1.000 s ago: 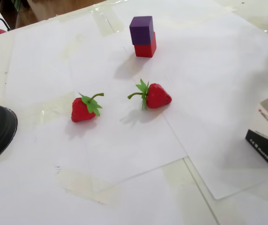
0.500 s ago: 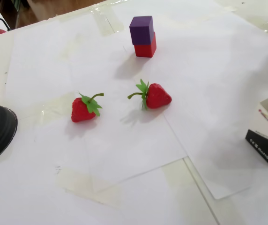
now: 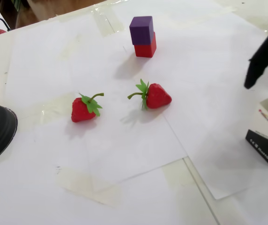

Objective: Pick up the grapes and place them in the box.

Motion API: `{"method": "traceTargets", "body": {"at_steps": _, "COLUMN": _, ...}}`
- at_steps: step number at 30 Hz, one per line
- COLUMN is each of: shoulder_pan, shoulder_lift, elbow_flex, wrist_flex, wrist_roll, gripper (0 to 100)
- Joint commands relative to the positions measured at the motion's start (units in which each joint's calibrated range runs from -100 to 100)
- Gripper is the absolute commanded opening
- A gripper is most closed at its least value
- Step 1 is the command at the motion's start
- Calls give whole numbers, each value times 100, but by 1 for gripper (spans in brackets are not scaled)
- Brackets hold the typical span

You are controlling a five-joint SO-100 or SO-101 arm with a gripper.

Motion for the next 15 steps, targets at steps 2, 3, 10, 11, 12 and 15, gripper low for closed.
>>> {"method": "traceTargets", "body": {"at_steps": 2, "shoulder_pan": -41, "shoulder_lift": -318, "elbow_flex": -5, "wrist_flex": -106, "wrist_roll": 10, "gripper": 36}}
{"method": "traceTargets", "body": {"at_steps": 3, "shoulder_pan": -41, "shoulder_lift": -327, "elbow_flex": -5, "wrist_flex": -114, "wrist_roll": 15, "gripper": 36}}
{"method": "traceTargets", "body": {"at_steps": 10, "shoulder_pan": 231, "shoulder_lift": -895, "elbow_flex": 13, "wrist_flex": 16, "wrist_roll": 59, "gripper": 30}}
{"method": "traceTargets", "body": {"at_steps": 11, "shoulder_pan": 319, "shoulder_lift": -1024, "elbow_flex": 31, "wrist_flex": 41, "wrist_roll": 93, "gripper": 28}}
{"method": "traceTargets", "body": {"at_steps": 12, "shoulder_pan": 467, "shoulder_lift": -1290, "elbow_flex": 140, "wrist_flex": 16, "wrist_roll": 137, "gripper": 24}}
{"method": "traceTargets", "body": {"at_steps": 15, "shoulder_pan": 1062, "shoulder_lift": -2124, "elbow_flex": 731, "wrist_flex": -172, "wrist_roll": 352, "gripper": 19}}
